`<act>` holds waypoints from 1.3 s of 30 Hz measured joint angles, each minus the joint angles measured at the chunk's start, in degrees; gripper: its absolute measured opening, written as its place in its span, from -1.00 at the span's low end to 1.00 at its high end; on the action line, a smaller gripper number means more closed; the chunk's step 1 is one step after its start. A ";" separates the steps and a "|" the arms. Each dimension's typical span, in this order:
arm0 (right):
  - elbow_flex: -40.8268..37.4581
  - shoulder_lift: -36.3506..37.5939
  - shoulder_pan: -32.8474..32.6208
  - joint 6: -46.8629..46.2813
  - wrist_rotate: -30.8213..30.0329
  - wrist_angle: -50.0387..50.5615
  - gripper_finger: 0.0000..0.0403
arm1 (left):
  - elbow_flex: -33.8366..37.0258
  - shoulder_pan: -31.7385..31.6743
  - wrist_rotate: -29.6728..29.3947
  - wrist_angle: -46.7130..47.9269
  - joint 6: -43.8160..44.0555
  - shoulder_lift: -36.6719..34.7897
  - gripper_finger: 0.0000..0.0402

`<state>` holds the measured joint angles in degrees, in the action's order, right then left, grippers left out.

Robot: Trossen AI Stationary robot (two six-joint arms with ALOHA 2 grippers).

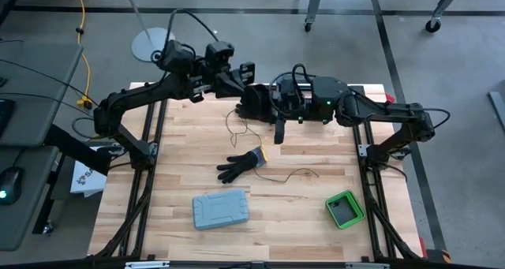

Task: Coil cords
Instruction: Coil the black wire cable onto the black spool

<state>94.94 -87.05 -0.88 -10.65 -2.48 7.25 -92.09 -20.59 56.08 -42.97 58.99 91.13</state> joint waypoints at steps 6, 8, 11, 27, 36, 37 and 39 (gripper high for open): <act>0.02 -0.97 -0.43 0.05 -0.02 0.30 -1.00 | 0.02 -1.98 -1.37 -5.07 1.93 -0.53 -1.00; 0.02 -1.13 -0.68 -0.28 -0.02 0.30 -1.00 | 0.02 -2.89 -1.75 -6.73 2.02 -0.87 -1.00; 0.02 -1.43 -0.72 -0.47 -0.07 0.30 -1.00 | 0.02 -4.58 -1.96 -6.66 1.93 -1.49 -1.00; -0.20 -1.83 0.43 -3.89 -7.69 3.27 -0.66 | -0.11 -11.44 -2.36 -6.76 0.73 -3.63 -1.00; -0.13 -5.50 2.41 -2.26 -11.83 2.50 -0.17 | -0.09 -11.68 -3.10 -6.65 -2.20 -3.72 -1.00; -0.13 -6.11 2.45 -1.26 -13.31 2.31 -0.15 | -0.09 -11.79 -3.15 -6.48 -2.22 -3.74 -1.00; -0.13 -7.24 2.51 0.32 -17.63 2.20 -0.13 | -0.09 -11.82 -3.64 -6.43 -2.23 -3.72 -1.00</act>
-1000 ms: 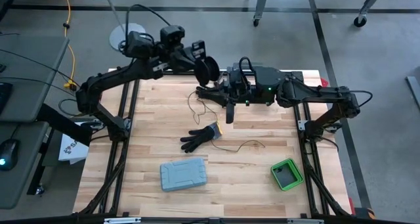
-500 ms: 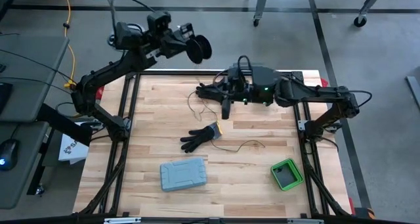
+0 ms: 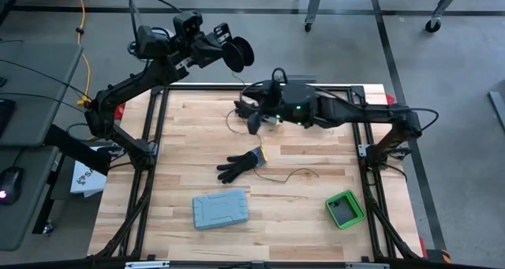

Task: Coil cords
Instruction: Coil the black wire cable onto the black spool

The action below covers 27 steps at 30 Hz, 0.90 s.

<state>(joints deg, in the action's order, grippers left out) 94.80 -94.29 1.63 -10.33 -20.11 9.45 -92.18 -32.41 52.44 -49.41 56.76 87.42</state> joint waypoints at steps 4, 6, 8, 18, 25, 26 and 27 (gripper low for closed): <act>0.00 -1.62 0.04 2.38 -6.87 0.07 -0.12 | 0.00 0.01 -0.46 -0.05 -0.01 -0.04 -1.00; 0.00 -1.74 -0.08 2.71 -7.31 -0.28 -0.12 | 0.00 0.01 -0.46 -0.02 -0.01 -0.04 -1.00; 0.00 -1.74 -0.44 2.25 -6.21 -0.42 -0.12 | 0.00 0.01 -0.46 0.00 -0.01 -0.04 -1.00; 0.07 0.27 -5.08 3.91 -9.02 -0.20 -0.12 | 0.03 -1.85 -0.93 0.10 -1.38 -0.04 -1.00; 0.07 0.23 -4.61 4.59 -16.73 -0.72 -0.12 | 0.07 -1.85 -1.61 0.14 -1.43 -0.04 -1.00; 0.07 0.13 -4.10 3.71 -15.85 -0.85 -0.12 | 0.07 -1.85 -1.65 0.14 -1.43 -0.04 -1.00; 0.07 0.07 -3.58 2.60 -14.92 -0.90 -0.12 | 0.07 -1.85 -1.71 0.16 -1.43 -0.04 -1.00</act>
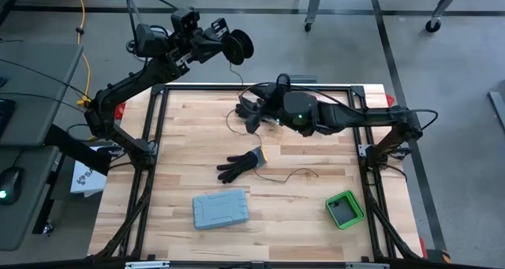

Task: Coil cords
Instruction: Coil the black wire cable onto the black spool

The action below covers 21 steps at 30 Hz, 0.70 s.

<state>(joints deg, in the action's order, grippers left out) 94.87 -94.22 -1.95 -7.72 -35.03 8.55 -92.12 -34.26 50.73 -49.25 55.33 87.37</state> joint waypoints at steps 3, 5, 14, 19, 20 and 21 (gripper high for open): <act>0.00 -0.59 1.36 -1.70 2.78 -1.99 -0.12 | 0.00 0.00 -0.06 0.01 -0.02 0.00 -1.00; 0.00 -1.24 1.92 -1.01 2.81 -3.33 -0.12 | 0.00 0.00 -0.14 0.01 -0.02 0.00 -1.00; 0.00 -3.18 3.54 -1.34 3.80 -3.51 -0.12 | 0.00 0.00 -0.47 0.03 -0.13 0.00 -1.00; 0.00 -4.64 3.46 -2.82 5.35 -3.43 -0.12 | 0.00 0.00 -0.95 0.01 -0.44 0.00 -1.00; 0.00 -4.84 3.45 -2.80 5.57 -3.45 -0.12 | 0.00 0.00 -0.96 0.01 -0.44 0.00 -1.00; 0.00 -4.90 3.45 -2.80 5.60 -3.55 -0.12 | 0.00 0.00 -1.04 -0.01 -0.46 0.00 -1.00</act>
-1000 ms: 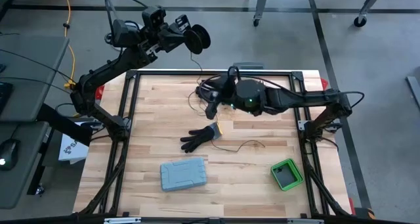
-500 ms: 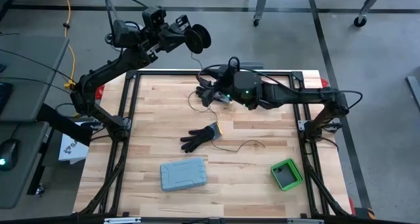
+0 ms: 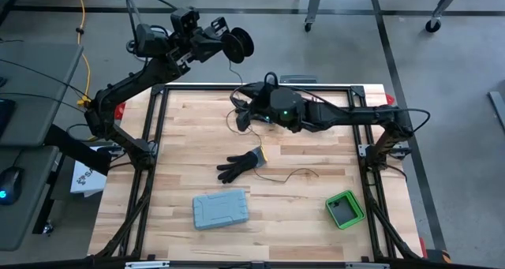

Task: Coil cords
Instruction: Coil the black wire cable onto the black spool

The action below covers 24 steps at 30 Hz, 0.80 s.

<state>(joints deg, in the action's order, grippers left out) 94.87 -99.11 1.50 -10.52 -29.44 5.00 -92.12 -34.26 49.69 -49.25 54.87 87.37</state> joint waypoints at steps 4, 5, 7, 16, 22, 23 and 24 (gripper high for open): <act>0.00 -0.06 -0.31 0.02 -0.06 0.08 -0.19 | 0.00 -0.32 -0.07 -0.04 -0.11 0.00 -1.00; 0.00 -0.06 -0.35 0.02 -0.10 0.12 -0.22 | 0.00 -0.43 -0.08 -0.04 -0.11 0.00 -1.00; 0.00 -0.06 -0.35 0.02 -0.64 0.30 -0.30 | 0.00 -0.66 -0.08 -0.04 -0.09 0.00 -1.00; 0.00 -0.06 -0.15 0.11 -5.69 -0.12 -0.50 | 0.00 -0.66 -0.06 -0.05 -0.04 0.00 -1.00; 0.00 -0.06 0.15 0.27 -3.59 -1.48 -0.49 | 0.00 -0.63 -0.05 -0.04 -0.04 0.02 -1.00; 0.00 -0.06 0.14 0.38 -3.49 -2.01 -0.49 | 0.00 -0.61 -0.04 -0.04 -0.04 0.02 -1.00; 0.00 -0.06 0.15 0.46 -3.43 -2.54 -0.49 | 0.00 -0.61 -0.04 -0.02 -0.04 0.02 -1.00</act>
<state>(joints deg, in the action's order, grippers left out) 94.87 -99.18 1.65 -10.07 -32.86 2.45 -92.12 -34.87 49.65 -49.28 54.83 87.39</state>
